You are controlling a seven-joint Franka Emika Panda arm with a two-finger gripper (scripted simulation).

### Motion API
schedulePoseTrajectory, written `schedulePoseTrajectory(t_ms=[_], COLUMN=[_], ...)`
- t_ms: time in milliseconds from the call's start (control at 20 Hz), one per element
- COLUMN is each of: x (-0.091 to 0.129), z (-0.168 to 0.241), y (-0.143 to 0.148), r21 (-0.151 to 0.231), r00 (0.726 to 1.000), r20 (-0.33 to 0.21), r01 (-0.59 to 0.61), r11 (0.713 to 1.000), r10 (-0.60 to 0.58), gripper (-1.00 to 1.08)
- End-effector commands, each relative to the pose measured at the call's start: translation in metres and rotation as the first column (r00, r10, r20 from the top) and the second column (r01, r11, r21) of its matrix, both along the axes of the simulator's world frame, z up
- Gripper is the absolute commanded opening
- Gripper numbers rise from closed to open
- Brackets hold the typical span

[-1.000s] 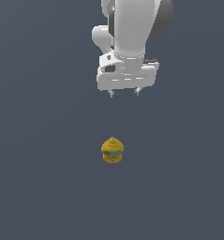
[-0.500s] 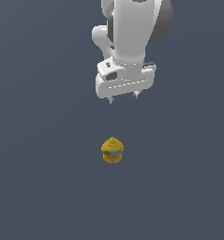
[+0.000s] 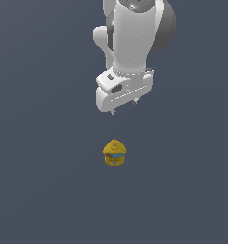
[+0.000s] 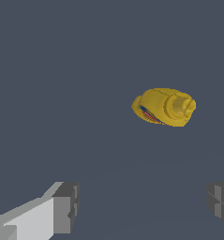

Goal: Pick up the object and move it to a goal position.

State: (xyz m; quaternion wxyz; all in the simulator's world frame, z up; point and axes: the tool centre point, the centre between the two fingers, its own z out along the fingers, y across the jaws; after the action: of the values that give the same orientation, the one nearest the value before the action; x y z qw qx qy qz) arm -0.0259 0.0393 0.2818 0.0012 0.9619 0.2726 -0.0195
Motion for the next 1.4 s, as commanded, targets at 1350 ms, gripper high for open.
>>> schedulePoseTrajectory(t_ms=[1350], x=[0.073], z=[-0.043], y=[-0.024], r21=[0.014], r00=[0.746], r20=[0.025], r01=[-0.666], r11=[0.746], r10=[0.666], gripper=[1.00])
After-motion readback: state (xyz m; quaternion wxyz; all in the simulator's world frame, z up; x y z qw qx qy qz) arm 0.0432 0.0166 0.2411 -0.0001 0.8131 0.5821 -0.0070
